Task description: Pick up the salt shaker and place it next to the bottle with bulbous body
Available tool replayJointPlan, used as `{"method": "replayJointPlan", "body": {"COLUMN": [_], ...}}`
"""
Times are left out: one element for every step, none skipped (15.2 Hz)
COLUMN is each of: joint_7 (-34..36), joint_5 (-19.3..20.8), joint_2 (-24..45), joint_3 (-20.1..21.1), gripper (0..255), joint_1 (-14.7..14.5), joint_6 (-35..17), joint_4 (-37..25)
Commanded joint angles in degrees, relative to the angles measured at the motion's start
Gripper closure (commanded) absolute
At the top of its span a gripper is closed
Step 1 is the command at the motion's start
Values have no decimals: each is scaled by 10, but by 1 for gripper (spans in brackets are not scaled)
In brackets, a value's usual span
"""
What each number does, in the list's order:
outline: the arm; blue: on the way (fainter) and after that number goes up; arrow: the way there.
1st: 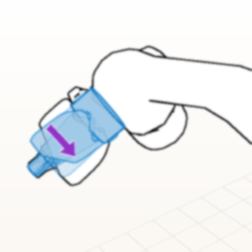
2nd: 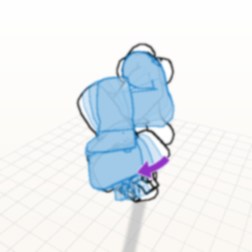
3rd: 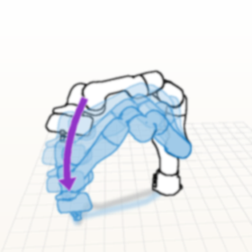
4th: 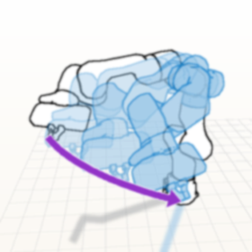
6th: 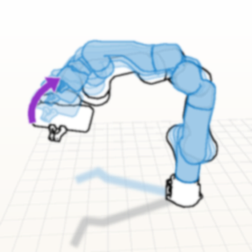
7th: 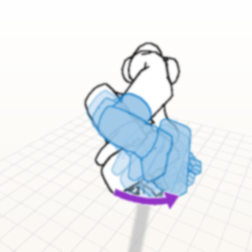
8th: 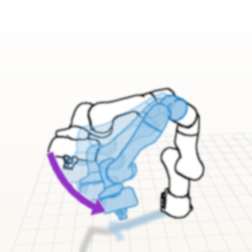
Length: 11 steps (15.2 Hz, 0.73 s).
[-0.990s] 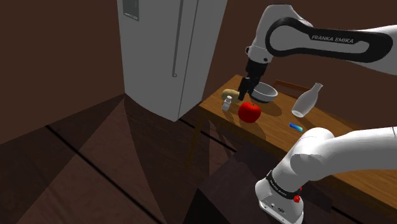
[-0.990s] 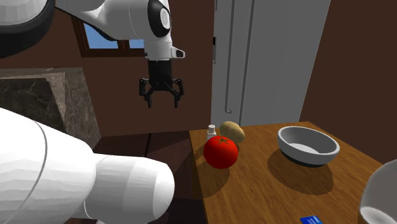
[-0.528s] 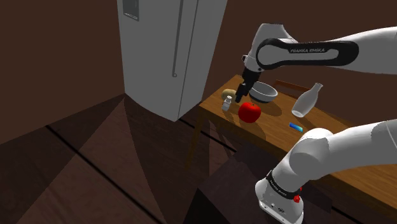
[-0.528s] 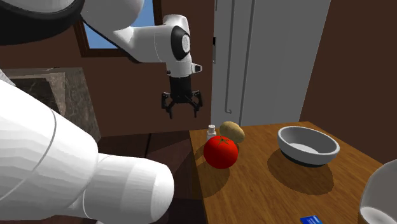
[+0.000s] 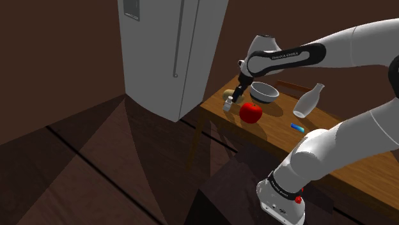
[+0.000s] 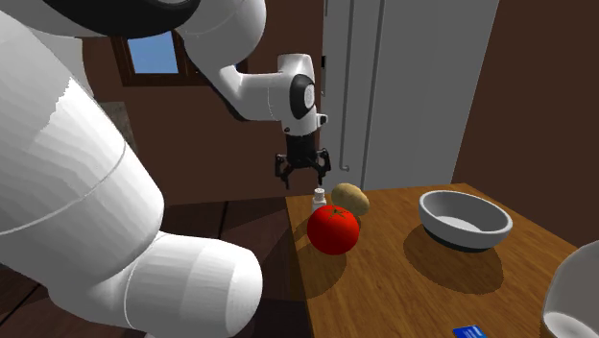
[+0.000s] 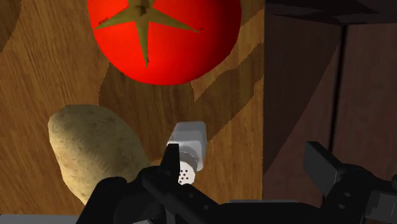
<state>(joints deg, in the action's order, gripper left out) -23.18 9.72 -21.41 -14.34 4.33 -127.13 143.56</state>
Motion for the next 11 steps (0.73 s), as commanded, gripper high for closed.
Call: {"method": "replayJointPlan", "body": {"joint_7": [-26, -40, -55, -70, -73, -74, -76, -77, -79, -80, -82], "joint_5": [-1, -4, -9, -16, -17, -19, -20, -22, -24, -27, -29], "joint_2": [43, 63, 84, 106, 110, 116, 122, 129, 136, 143, 150], "joint_3": [-18, -26, -34, -41, -42, -43, -44, -45, -46, -47, -48], "gripper": [0, 0, 0, 0, 0, 0, 0, 0, 0, 0, 0], "joint_1": [1, 0, 0, -1, -1, -1, -1, -1, -2, -2, -2], "joint_6": [-51, -70, -89, -106, -109, -118, -126, -135, -143, -151, -160], "joint_4": [-5, -12, -20, -30, -31, -29, -27, -25, -23, -22, -20]}}
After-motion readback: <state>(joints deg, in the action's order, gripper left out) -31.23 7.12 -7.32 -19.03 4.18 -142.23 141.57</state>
